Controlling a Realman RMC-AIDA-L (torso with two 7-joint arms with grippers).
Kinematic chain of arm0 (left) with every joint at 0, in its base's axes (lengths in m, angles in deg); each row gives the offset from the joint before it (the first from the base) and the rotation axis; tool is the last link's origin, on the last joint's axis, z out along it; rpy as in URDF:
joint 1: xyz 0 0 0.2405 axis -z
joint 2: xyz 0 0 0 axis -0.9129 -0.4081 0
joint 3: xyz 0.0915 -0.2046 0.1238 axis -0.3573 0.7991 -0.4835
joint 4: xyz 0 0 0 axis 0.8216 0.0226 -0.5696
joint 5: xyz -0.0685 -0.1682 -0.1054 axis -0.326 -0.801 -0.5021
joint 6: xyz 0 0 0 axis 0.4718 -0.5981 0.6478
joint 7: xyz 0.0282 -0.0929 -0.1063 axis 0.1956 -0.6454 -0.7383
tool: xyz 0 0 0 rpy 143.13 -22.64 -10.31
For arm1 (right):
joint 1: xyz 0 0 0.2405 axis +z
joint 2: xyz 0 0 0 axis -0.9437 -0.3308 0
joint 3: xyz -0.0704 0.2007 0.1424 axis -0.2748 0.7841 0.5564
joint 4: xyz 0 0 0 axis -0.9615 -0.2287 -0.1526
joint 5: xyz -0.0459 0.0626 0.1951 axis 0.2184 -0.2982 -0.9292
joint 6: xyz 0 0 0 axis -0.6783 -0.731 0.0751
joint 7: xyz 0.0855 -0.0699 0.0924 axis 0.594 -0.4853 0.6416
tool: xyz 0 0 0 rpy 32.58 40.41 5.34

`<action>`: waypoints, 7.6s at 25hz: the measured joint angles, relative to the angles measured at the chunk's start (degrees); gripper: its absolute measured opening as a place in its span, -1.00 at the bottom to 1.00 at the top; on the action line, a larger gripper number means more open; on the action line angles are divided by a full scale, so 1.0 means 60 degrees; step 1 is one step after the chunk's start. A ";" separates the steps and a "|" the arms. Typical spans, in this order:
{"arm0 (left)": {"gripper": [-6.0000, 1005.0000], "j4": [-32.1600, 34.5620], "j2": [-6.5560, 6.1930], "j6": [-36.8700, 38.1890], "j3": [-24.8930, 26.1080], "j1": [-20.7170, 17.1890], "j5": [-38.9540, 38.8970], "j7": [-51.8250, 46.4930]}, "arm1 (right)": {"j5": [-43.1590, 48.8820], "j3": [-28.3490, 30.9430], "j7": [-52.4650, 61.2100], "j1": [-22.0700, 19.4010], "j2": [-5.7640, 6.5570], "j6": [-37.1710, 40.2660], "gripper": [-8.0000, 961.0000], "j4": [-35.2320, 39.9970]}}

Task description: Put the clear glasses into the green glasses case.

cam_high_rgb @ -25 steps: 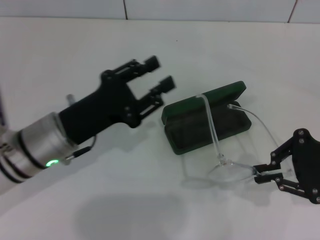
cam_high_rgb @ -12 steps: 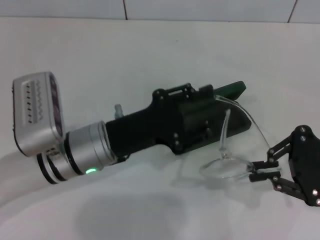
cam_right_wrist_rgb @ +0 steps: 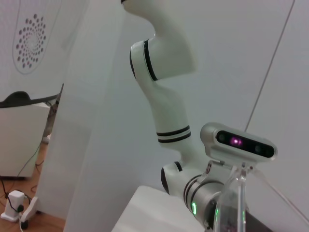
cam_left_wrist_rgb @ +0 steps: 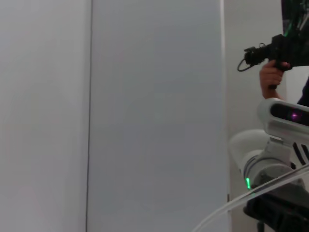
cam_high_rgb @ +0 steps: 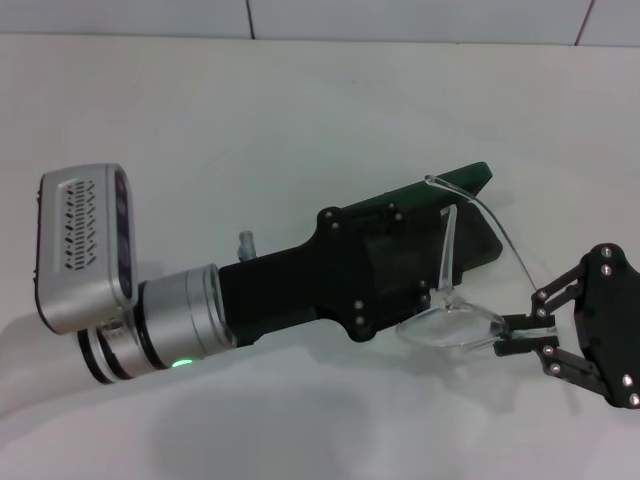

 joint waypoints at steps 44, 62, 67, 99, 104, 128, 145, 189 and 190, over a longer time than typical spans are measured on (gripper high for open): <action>0.02 -0.0067 -0.0007 -0.0591 0.0011 0.0582 -0.1550 -0.0321 | -0.0483 -0.0430 -0.0740 -0.0250 0.0033 -0.0201 -0.85 -0.0800; 0.02 -0.0739 -0.0053 -0.1875 -0.0013 0.0785 -0.2168 -0.2486 | -0.1521 0.0035 -0.4363 -0.0390 0.0038 0.1880 -0.85 -0.2247; 0.02 -0.0332 -0.0043 -0.1422 -0.0018 0.1276 -0.1065 -0.3062 | -0.1578 0.0243 -0.4205 -0.0274 0.0060 0.1823 -0.85 -0.2488; 0.02 0.1007 -0.0004 -0.1094 0.0431 0.1743 -0.0160 -0.2865 | -0.1661 0.0511 -0.2158 0.0124 0.0197 0.0764 -0.86 -0.3573; 0.02 0.1009 -0.0006 -0.0921 0.0461 0.1698 -0.0138 -0.2724 | -0.1614 0.0540 -0.1619 0.0116 0.0217 0.0512 -0.86 -0.3549; 0.02 0.1009 0.0030 -0.1143 0.0791 0.1433 -0.0191 -0.2240 | -0.1636 0.0623 -0.0863 0.0113 0.0352 0.0265 -0.87 -0.3561; 0.02 0.1244 0.0042 -0.1478 0.1157 0.1190 -0.0012 -0.1307 | -0.1605 0.0864 0.1178 0.0221 0.0516 0.0334 -0.88 -0.3554; 0.02 0.0784 -0.0082 -0.1444 0.2792 0.0287 -0.0091 -0.0967 | -0.1300 0.1056 0.3127 0.0500 0.1129 -0.0108 -0.88 -0.3230; 0.02 0.0726 -0.0123 -0.1427 0.2981 0.0190 -0.0092 -0.0988 | -0.1268 0.1089 0.3180 0.0528 0.1135 -0.0169 -0.88 -0.3158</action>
